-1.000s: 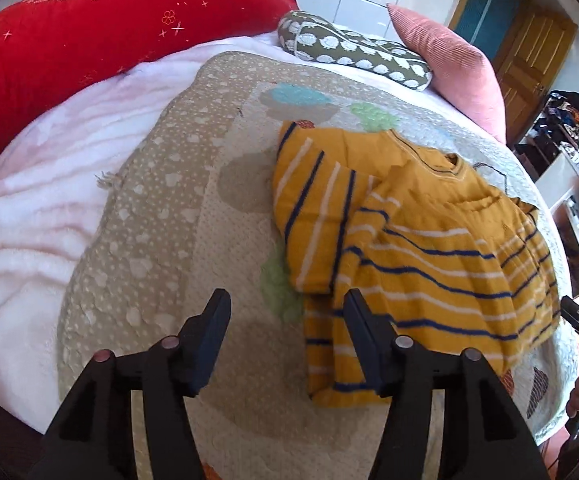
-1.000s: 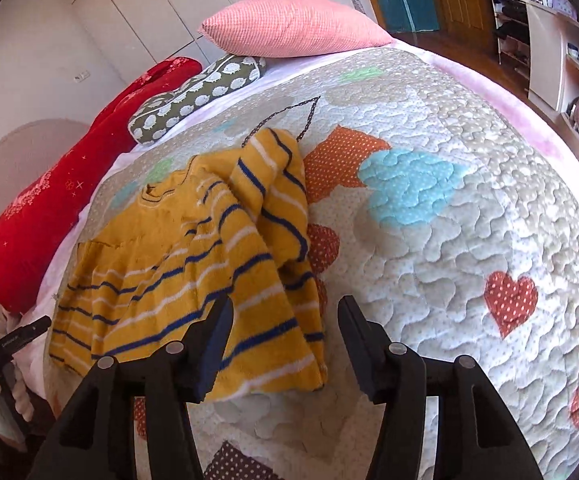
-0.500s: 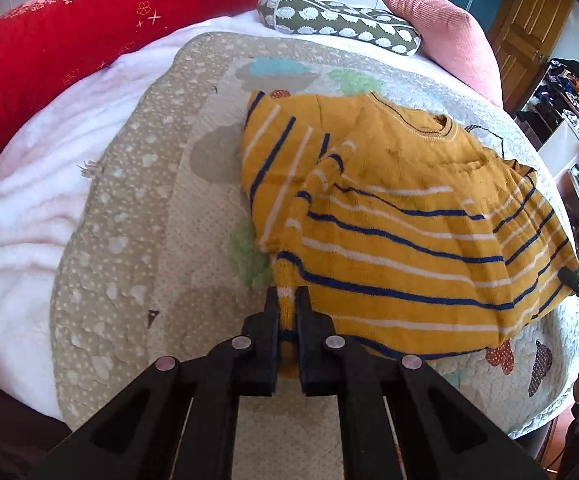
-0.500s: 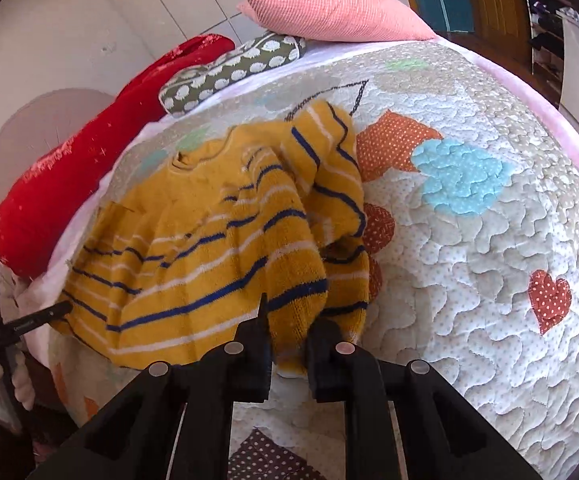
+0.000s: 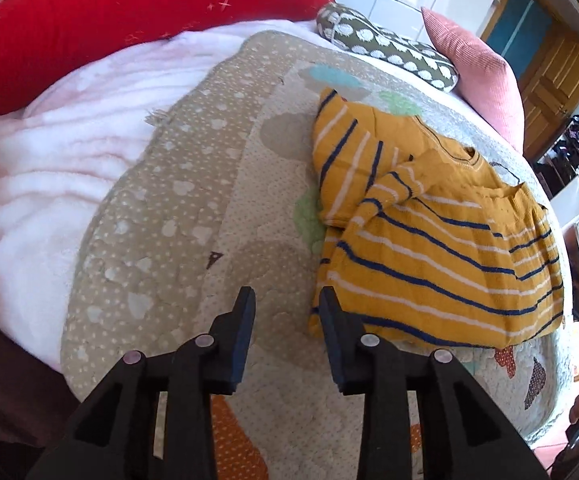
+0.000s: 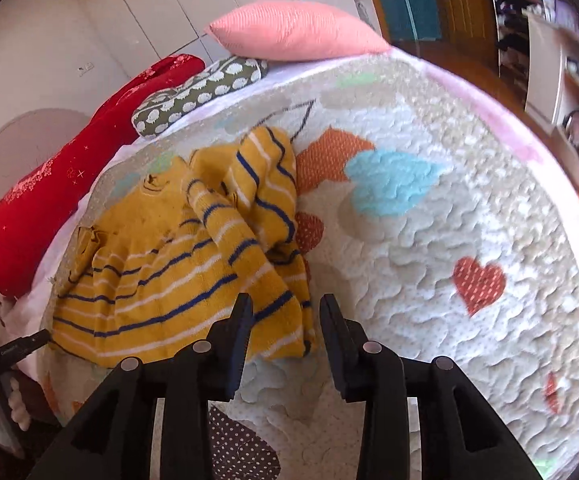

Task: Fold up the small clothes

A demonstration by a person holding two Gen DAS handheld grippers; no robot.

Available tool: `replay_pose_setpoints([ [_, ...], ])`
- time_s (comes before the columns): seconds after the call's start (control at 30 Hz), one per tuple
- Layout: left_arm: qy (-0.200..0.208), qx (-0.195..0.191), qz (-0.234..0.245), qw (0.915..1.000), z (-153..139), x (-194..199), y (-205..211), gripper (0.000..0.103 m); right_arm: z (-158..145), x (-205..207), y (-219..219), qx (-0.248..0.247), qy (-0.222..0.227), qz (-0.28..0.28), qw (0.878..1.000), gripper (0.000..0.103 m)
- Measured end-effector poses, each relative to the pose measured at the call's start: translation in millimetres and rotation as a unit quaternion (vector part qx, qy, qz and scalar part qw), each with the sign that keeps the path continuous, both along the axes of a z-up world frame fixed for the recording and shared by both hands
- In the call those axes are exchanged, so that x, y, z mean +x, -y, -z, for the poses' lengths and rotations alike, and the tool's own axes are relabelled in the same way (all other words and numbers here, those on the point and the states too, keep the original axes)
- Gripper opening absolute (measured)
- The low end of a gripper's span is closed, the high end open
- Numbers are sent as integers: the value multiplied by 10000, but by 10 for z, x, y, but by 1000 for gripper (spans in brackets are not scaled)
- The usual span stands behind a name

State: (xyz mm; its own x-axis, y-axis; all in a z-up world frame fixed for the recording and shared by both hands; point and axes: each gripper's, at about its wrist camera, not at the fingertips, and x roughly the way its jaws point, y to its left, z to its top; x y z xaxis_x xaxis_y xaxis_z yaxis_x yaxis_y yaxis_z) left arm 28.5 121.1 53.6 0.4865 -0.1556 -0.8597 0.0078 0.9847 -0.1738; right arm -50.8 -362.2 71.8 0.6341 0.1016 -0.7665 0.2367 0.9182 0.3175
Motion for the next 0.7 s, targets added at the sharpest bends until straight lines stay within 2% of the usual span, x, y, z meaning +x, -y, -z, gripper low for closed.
replay_pose_setpoints([
  [0.07,156,23,-119,9998,-38,-153,-55,35,-193,53,-150,-90,258,-178,9995,37],
  [0.13,263,-47,-228,9994,-44,-304,-115,44,-304,193,-386,-44,360,-511,9980,37],
  [0.2,332,-116,-300,9989,-37,-433,-153,45,-316,422,-711,29,328,-917,9952,37],
  [0.4,513,78,-206,9984,-80,-682,-150,46,23,1309,-1948,99,-143,-1808,9834,35],
  [0.57,574,8,-178,9982,-100,-839,-247,50,391,2002,-2878,-672,-579,-2019,9754,36],
  [0.7,540,-148,-182,9983,-85,-854,-335,51,480,2250,-3355,-783,-571,-2199,9707,37],
])
